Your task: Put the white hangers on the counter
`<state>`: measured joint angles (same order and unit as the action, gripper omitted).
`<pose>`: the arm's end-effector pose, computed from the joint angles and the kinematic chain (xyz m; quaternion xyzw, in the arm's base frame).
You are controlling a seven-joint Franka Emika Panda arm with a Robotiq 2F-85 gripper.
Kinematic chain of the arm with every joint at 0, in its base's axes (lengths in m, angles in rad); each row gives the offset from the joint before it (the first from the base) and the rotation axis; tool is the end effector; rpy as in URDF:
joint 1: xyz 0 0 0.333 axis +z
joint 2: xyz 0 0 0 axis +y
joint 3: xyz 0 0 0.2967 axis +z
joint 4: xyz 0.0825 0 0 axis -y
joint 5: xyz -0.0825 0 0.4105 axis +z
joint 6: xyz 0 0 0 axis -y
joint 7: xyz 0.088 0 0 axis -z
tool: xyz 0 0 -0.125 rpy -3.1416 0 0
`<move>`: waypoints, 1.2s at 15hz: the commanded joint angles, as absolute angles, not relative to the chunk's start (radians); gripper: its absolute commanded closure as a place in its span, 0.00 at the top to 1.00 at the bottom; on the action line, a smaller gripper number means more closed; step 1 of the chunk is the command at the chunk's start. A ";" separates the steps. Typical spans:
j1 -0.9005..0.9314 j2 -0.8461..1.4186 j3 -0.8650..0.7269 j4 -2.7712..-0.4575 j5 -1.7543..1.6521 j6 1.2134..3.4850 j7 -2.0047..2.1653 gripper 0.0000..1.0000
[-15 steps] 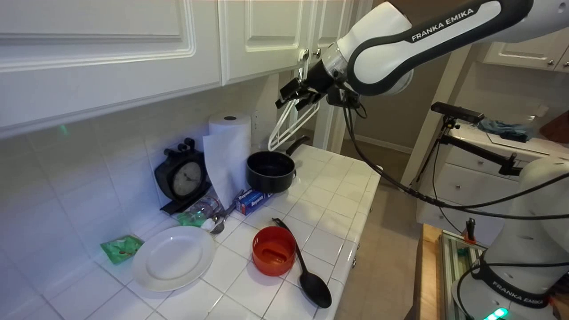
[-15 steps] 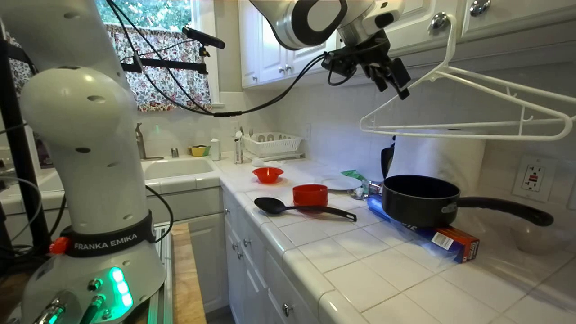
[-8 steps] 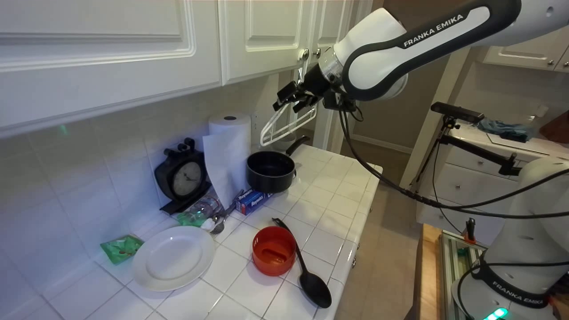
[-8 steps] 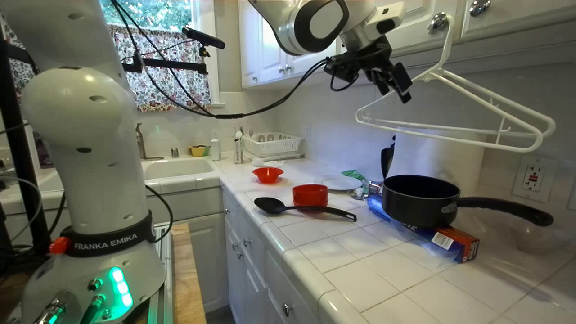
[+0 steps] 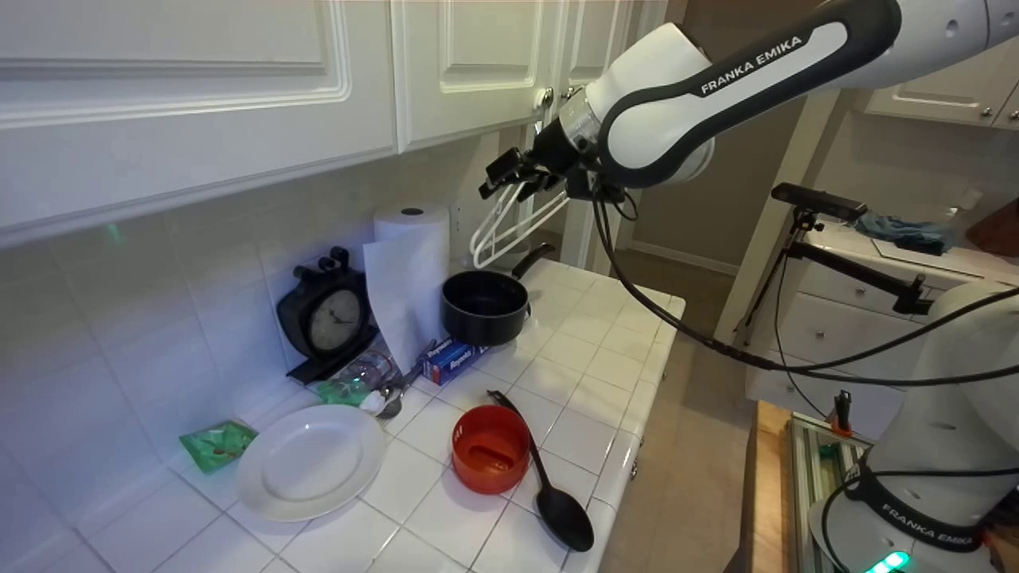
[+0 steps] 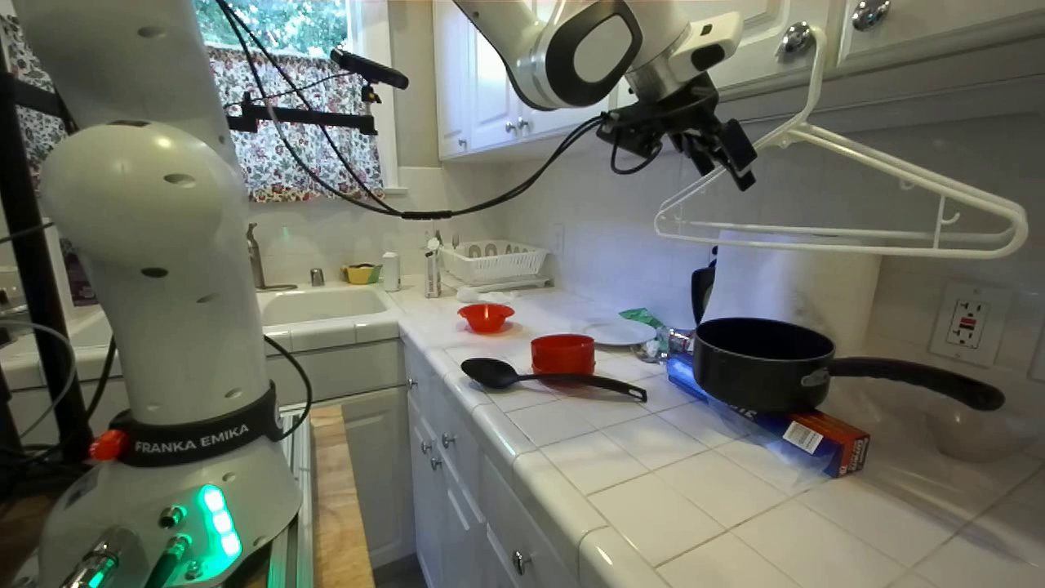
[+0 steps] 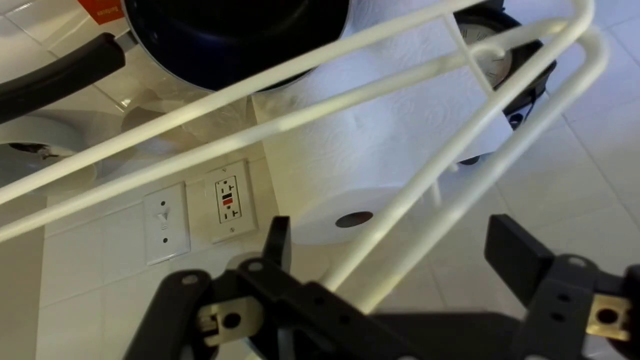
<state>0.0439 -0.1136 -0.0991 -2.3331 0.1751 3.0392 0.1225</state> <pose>0.5745 -0.0455 0.4325 -0.9030 0.1589 -0.3944 0.0614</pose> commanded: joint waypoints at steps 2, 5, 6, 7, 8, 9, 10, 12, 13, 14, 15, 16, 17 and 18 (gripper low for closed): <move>0.042 -0.067 -0.103 -2.302 0.186 3.091 0.128 0.75; 0.013 -0.055 -0.079 -2.301 0.180 3.112 0.138 0.59; 0.009 -0.053 -0.078 -2.301 0.177 3.118 0.139 0.52; 0.004 -0.051 -0.076 -2.302 0.175 3.123 0.141 0.44; -0.001 -0.049 -0.075 -2.302 0.174 3.130 0.142 0.38; -0.007 -0.050 -0.075 -2.303 0.173 3.132 0.142 0.30; -0.012 -0.049 -0.075 -2.304 0.171 3.138 0.143 0.24; -0.016 -0.050 -0.086 -2.309 0.148 3.147 0.167 0.10; -0.021 -0.050 -0.086 -2.309 0.145 3.149 0.171 0.05; -0.026 -0.050 -0.086 -2.309 0.143 3.149 0.177 0.04; -0.031 -0.050 -0.085 -2.309 0.140 3.155 0.181 0.02; -0.034 -0.051 -0.084 -2.309 0.140 3.160 0.184 0.00; -0.039 -0.052 -0.083 -2.310 0.138 3.166 0.189 0.03; -0.043 -0.052 -0.082 -2.309 0.135 3.167 0.191 0.04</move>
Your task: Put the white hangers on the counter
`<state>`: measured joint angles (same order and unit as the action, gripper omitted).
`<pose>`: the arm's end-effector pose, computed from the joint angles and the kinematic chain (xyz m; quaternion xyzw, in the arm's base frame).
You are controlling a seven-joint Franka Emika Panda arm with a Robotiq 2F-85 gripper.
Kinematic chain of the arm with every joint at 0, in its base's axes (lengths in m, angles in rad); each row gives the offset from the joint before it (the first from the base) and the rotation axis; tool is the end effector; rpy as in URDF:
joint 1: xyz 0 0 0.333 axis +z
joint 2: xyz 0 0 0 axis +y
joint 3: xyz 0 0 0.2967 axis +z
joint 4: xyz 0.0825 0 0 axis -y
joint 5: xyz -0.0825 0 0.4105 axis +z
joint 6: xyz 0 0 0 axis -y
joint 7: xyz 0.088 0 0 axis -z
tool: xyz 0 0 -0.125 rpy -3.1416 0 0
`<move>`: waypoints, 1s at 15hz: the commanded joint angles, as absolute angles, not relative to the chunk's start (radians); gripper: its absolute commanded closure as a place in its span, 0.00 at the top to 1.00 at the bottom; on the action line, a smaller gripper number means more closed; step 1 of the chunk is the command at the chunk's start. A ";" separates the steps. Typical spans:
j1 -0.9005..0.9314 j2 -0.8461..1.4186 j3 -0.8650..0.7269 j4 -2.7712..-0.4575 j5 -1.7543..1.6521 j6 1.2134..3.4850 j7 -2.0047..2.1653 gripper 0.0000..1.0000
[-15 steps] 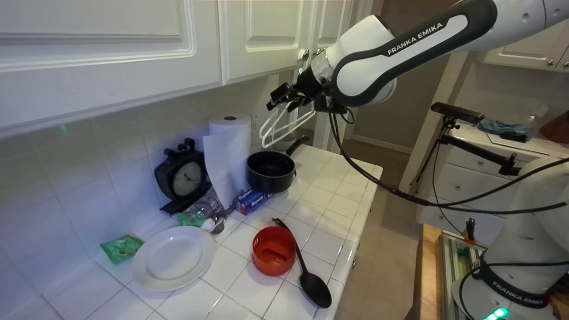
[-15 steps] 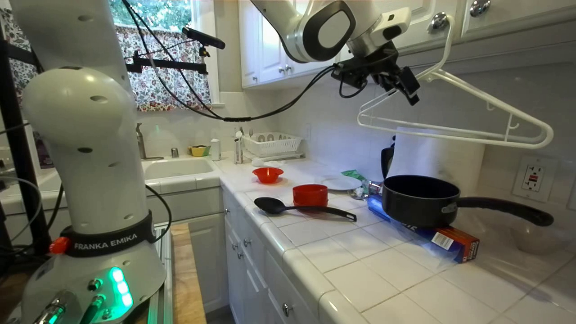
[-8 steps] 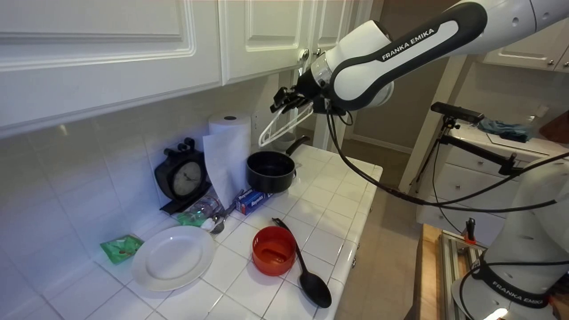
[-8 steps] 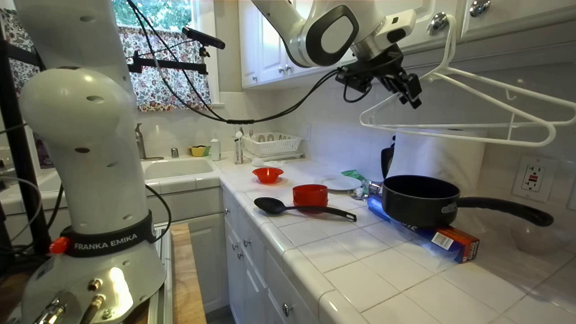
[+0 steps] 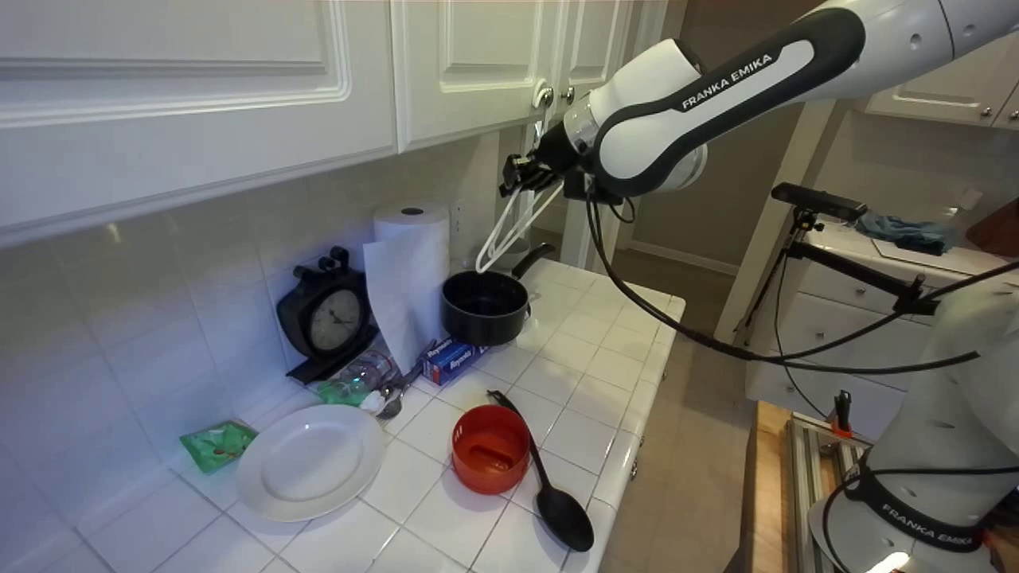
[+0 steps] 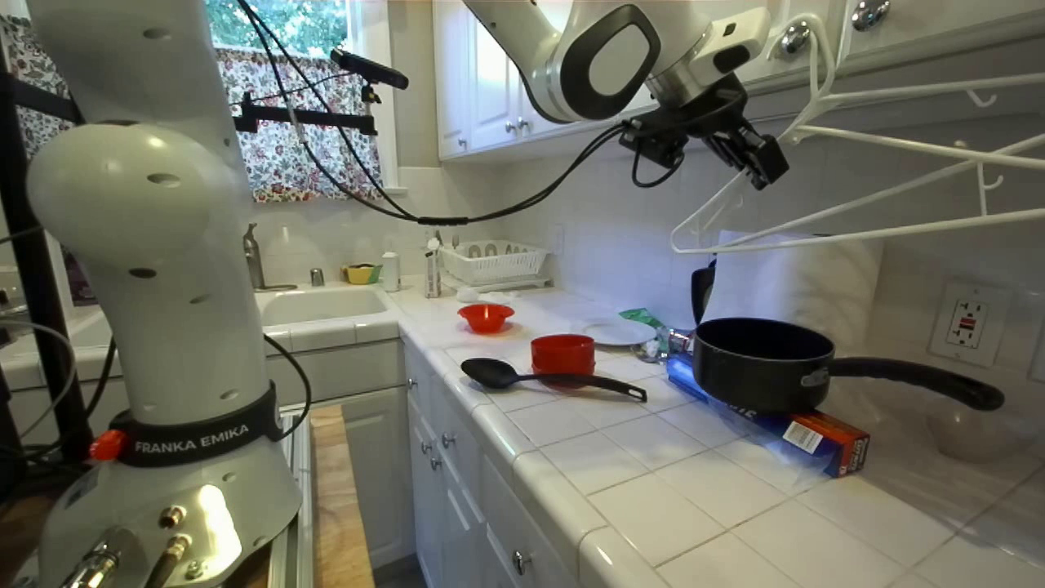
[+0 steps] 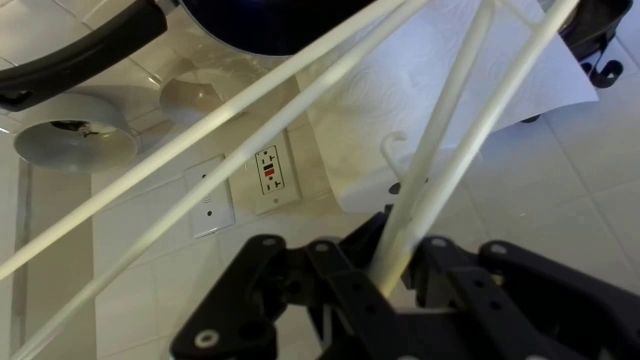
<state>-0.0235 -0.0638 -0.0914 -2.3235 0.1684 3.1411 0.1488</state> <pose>0.5788 -0.0821 0.4243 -0.8832 0.1950 -0.4240 0.0458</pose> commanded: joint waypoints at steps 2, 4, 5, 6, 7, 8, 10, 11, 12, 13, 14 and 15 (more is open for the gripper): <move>-0.047 -0.052 -0.082 -2.303 0.136 3.165 0.199 0.04; -0.047 -0.061 -0.081 -2.303 0.146 3.163 0.207 0.03; -0.047 -0.063 -0.080 -2.302 0.148 3.165 0.214 0.04; -0.049 -0.064 -0.080 -2.301 0.147 3.169 0.220 0.04; -0.047 -0.066 -0.080 -2.301 0.148 3.172 0.221 0.04; -0.046 -0.068 -0.079 -2.301 0.150 3.171 0.225 0.04; -0.047 -0.075 -0.080 -2.303 0.156 3.168 0.240 0.04; -0.048 -0.082 -0.080 -2.307 0.162 3.165 0.255 0.03; -0.050 -0.087 -0.080 -2.309 0.166 3.161 0.272 0.03; -0.057 -0.091 -0.079 -2.313 0.165 3.161 0.303 0.03; -0.065 -0.092 -0.077 -2.314 0.165 3.154 0.341 0.03; -0.073 -0.093 -0.076 -2.313 0.161 3.150 0.372 0.03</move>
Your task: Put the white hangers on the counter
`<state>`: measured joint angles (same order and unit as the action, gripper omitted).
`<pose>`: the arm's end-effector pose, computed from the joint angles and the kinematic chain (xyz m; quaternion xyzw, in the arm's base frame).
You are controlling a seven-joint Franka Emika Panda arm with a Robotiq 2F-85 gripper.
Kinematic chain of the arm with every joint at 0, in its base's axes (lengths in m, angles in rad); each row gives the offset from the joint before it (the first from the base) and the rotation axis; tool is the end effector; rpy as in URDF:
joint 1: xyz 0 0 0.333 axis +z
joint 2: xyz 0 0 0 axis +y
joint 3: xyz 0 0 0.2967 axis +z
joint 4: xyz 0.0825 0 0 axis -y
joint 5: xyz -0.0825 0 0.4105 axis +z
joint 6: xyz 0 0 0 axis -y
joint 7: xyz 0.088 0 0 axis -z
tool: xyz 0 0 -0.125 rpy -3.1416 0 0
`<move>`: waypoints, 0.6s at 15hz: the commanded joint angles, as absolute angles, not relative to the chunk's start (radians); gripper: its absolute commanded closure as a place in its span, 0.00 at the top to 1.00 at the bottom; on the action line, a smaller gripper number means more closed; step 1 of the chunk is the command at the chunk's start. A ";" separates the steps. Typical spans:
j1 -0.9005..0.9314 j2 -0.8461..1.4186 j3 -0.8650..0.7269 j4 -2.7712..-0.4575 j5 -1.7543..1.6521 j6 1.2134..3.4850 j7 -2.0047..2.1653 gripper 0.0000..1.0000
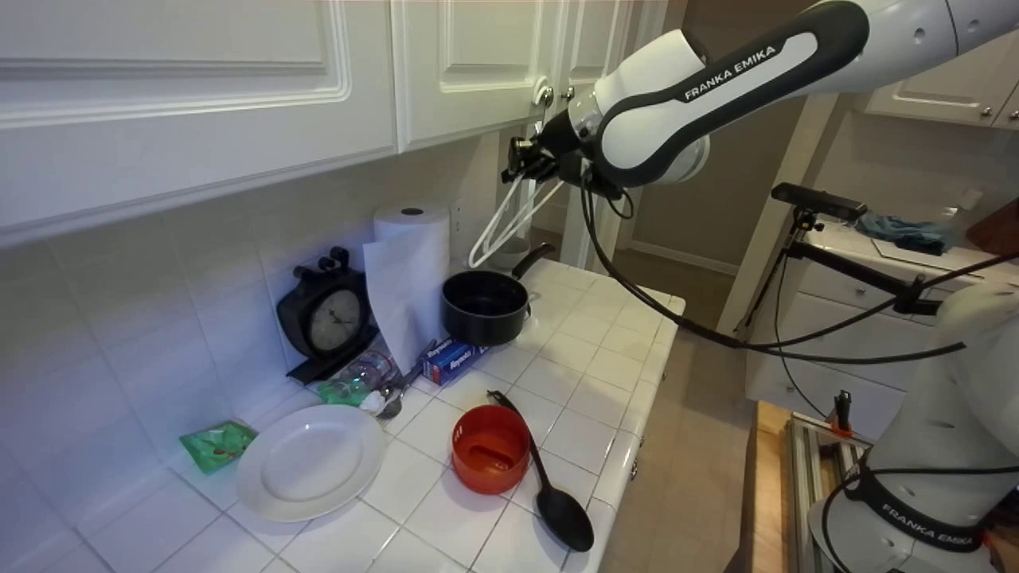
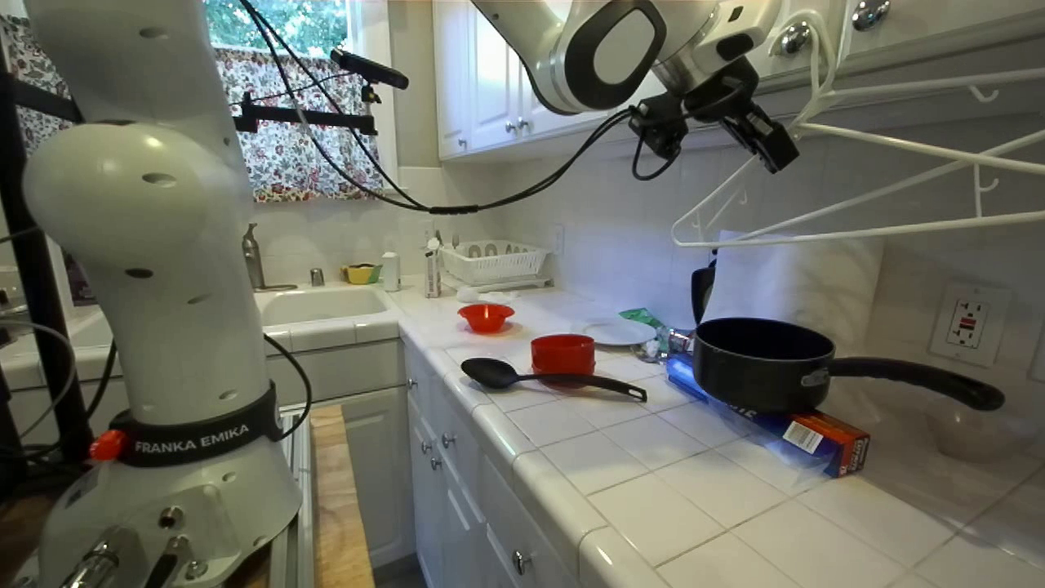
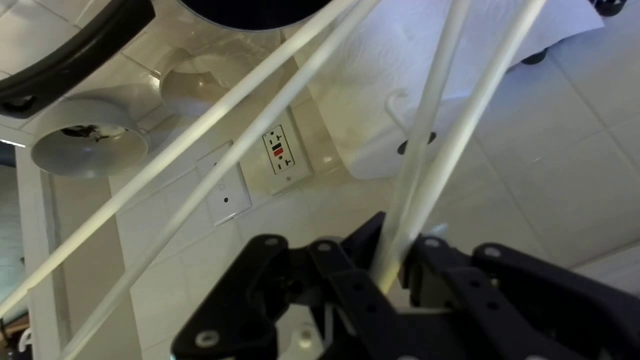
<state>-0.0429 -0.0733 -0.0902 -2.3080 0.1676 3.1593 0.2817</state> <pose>0.5795 -0.0933 0.4407 -0.8569 0.2589 -0.4399 0.0718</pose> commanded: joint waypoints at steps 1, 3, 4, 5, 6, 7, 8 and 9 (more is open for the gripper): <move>-0.082 -0.095 -0.076 -2.312 0.157 3.145 0.402 0.03; -0.106 -0.099 -0.070 -2.312 0.137 3.150 0.462 0.03; -0.118 -0.103 -0.066 -2.313 0.128 3.153 0.490 0.03; -0.132 -0.106 -0.061 -2.314 0.118 3.156 0.514 0.03; -0.143 -0.109 -0.055 -2.314 0.110 3.157 0.537 0.03; -0.155 -0.114 -0.048 -2.315 0.102 3.157 0.556 0.03; -0.166 -0.120 -0.039 -2.316 0.094 3.157 0.574 0.03; -0.178 -0.125 -0.030 -2.319 0.086 3.159 0.591 0.03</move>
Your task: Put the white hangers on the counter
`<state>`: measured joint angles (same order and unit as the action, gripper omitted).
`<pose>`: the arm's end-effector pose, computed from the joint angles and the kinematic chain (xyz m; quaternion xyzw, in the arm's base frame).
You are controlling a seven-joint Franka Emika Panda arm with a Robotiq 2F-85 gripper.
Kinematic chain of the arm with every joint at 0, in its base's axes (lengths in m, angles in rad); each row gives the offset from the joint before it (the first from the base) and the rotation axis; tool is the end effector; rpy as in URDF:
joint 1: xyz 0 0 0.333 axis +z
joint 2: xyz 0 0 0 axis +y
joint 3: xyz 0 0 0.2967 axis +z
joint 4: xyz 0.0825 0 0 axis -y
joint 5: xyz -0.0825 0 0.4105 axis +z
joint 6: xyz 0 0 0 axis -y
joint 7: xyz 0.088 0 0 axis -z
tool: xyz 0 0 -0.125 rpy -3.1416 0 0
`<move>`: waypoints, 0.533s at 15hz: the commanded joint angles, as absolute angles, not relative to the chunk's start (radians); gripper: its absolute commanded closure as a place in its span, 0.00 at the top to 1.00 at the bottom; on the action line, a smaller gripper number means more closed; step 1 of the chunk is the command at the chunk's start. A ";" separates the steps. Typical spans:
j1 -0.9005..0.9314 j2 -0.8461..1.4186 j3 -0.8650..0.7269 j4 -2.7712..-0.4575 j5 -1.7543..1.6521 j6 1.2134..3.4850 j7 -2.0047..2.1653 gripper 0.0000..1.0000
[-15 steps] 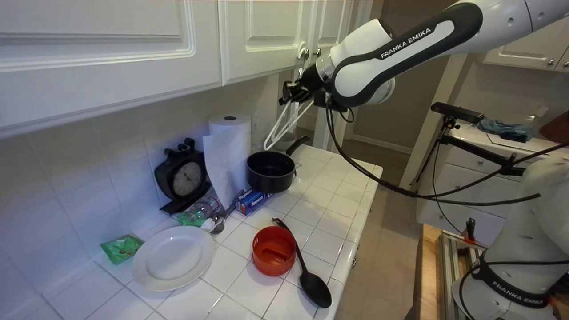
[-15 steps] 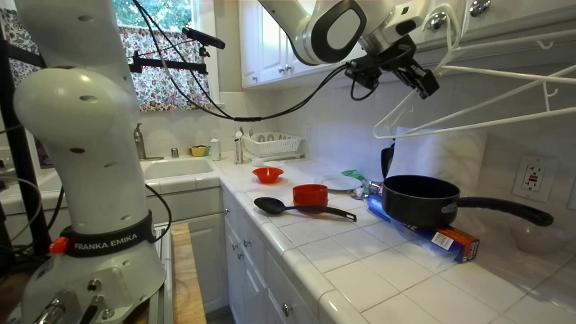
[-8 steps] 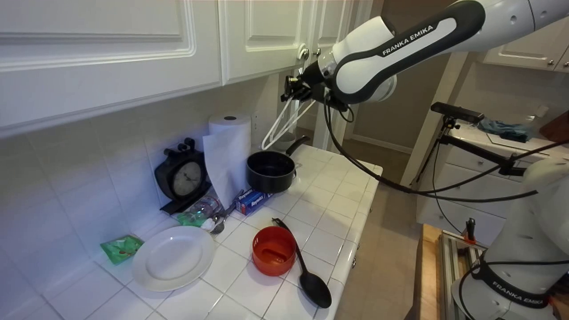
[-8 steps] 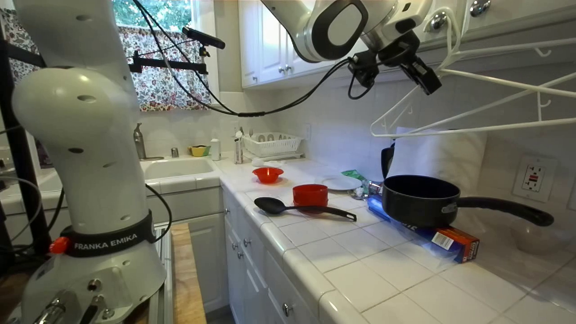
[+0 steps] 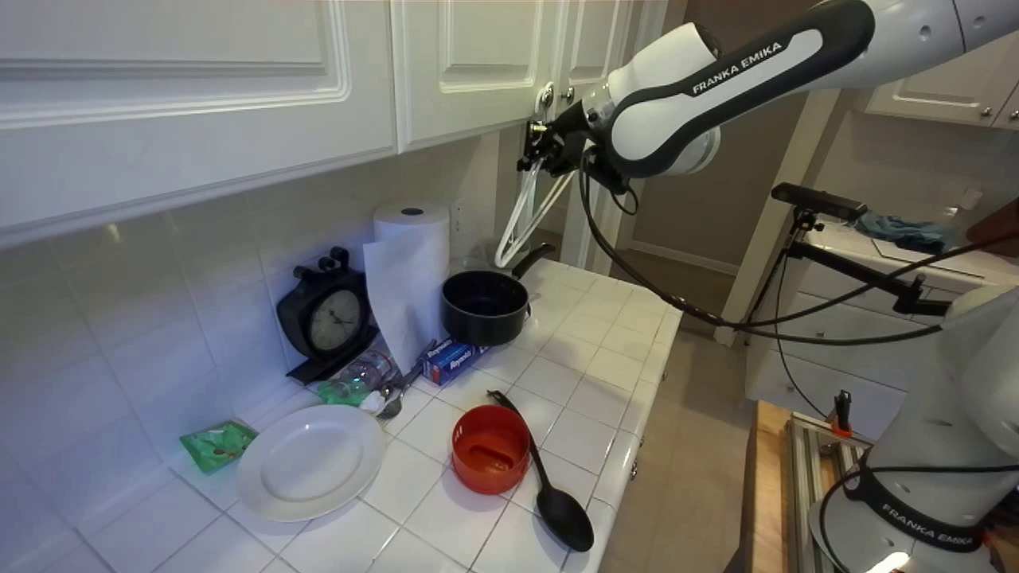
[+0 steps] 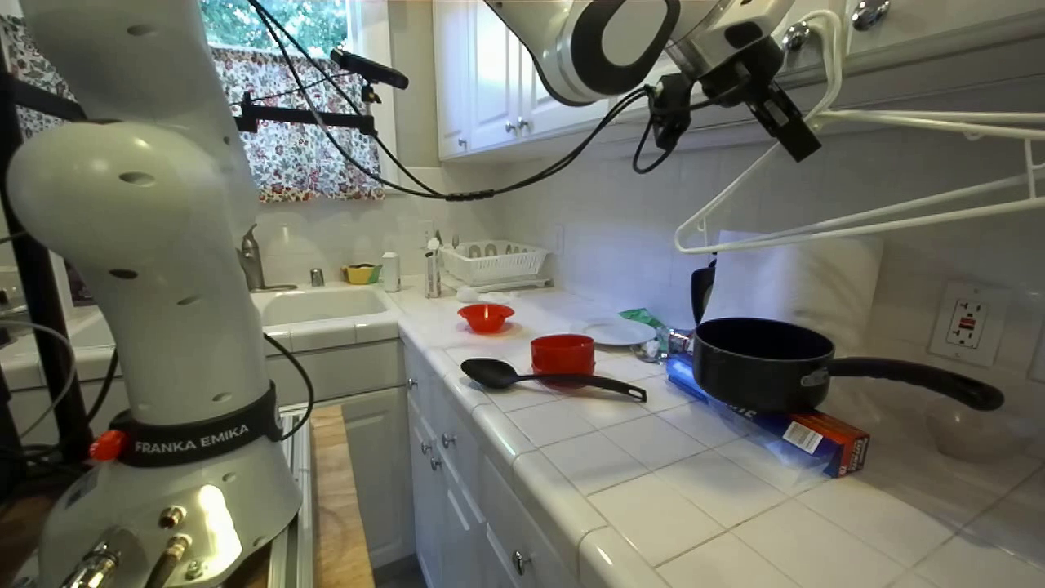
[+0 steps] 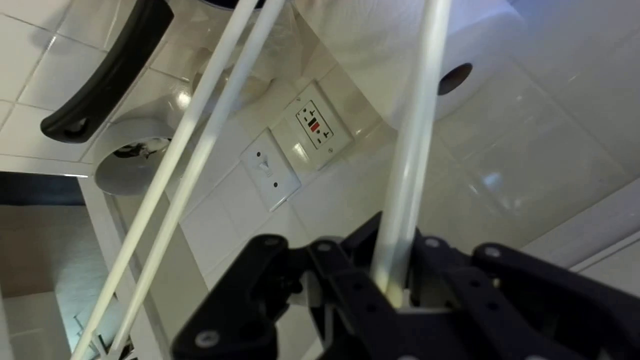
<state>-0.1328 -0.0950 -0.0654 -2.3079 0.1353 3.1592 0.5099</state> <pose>0.5706 -0.1276 0.4539 -0.8115 0.3660 -0.4438 0.1027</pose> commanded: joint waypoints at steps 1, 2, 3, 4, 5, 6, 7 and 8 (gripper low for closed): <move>-0.187 -0.131 -0.021 -2.320 0.080 3.156 0.607 0.03; -0.196 -0.138 -0.012 -2.322 0.074 3.156 0.622 0.03; -0.207 -0.146 0.000 -2.325 0.065 3.156 0.637 0.03; -0.218 -0.153 0.011 -2.331 0.060 3.155 0.648 0.03; -0.226 -0.162 0.021 -2.335 0.058 3.145 0.660 0.03; -0.216 -0.174 0.024 -2.338 0.076 3.113 0.659 0.03; -0.233 -0.181 0.039 -2.347 0.064 3.116 0.680 0.03; -0.237 -0.189 0.048 -2.352 0.064 3.110 0.693 0.03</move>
